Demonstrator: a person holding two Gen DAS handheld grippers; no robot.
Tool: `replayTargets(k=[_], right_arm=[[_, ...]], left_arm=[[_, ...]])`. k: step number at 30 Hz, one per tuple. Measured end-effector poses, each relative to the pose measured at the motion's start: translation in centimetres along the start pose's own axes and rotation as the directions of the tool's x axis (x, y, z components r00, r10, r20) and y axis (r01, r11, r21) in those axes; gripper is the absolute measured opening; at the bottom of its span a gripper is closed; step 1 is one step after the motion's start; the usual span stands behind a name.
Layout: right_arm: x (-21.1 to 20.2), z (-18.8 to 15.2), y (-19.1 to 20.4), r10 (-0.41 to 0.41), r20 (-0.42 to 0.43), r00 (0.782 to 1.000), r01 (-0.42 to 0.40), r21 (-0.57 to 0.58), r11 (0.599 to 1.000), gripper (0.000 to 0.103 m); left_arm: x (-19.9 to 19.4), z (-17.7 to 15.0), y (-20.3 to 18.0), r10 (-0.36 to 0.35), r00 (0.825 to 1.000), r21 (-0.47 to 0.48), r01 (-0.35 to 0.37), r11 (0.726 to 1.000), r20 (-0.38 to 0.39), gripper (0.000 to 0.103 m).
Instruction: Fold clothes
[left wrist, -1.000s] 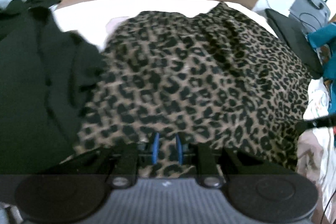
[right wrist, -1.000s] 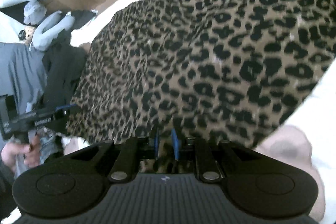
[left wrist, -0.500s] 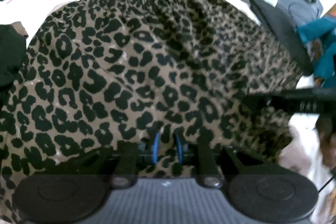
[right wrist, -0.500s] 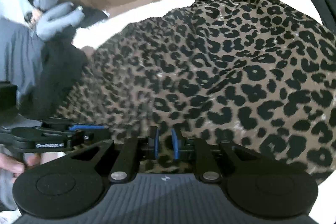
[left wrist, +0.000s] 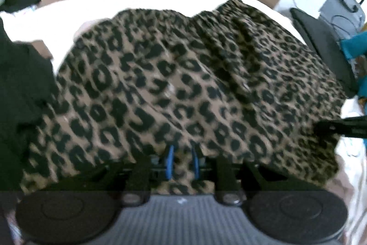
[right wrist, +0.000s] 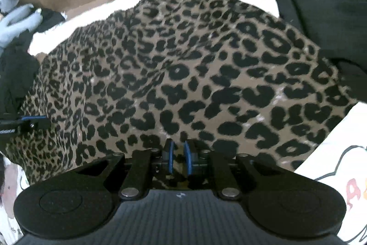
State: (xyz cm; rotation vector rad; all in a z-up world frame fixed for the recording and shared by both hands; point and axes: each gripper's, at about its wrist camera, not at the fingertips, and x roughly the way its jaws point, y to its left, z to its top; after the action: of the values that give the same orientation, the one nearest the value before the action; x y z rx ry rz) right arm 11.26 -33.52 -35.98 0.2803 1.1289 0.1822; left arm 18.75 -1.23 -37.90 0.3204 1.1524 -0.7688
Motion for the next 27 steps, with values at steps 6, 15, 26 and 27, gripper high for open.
replayTargets(k=[6,15,26,27], right_arm=[[-1.8,2.2,-1.9,-0.032,0.106,0.994,0.027,0.044,0.999,0.036],[-2.5,2.3,-8.6,-0.247,0.161,0.956,0.226,0.138,0.964,0.036],[-4.3,0.6,-13.3,-0.273,0.198,0.941,0.206,0.305,0.93,0.034],[-4.4,0.6,-13.5,-0.283,0.199,0.938,0.213,0.313,0.926,0.037]], left_arm=[[1.0,3.4,2.4,0.075,0.997,-0.02,-0.075,0.997,0.008,0.02],[4.0,7.0,4.2,0.161,0.987,-0.068,-0.162,0.985,-0.018,0.02],[5.4,8.9,3.2,0.232,0.971,-0.046,-0.235,0.971,-0.056,0.021],[5.7,9.0,3.3,0.235,0.97,-0.044,-0.238,0.97,-0.064,0.021]])
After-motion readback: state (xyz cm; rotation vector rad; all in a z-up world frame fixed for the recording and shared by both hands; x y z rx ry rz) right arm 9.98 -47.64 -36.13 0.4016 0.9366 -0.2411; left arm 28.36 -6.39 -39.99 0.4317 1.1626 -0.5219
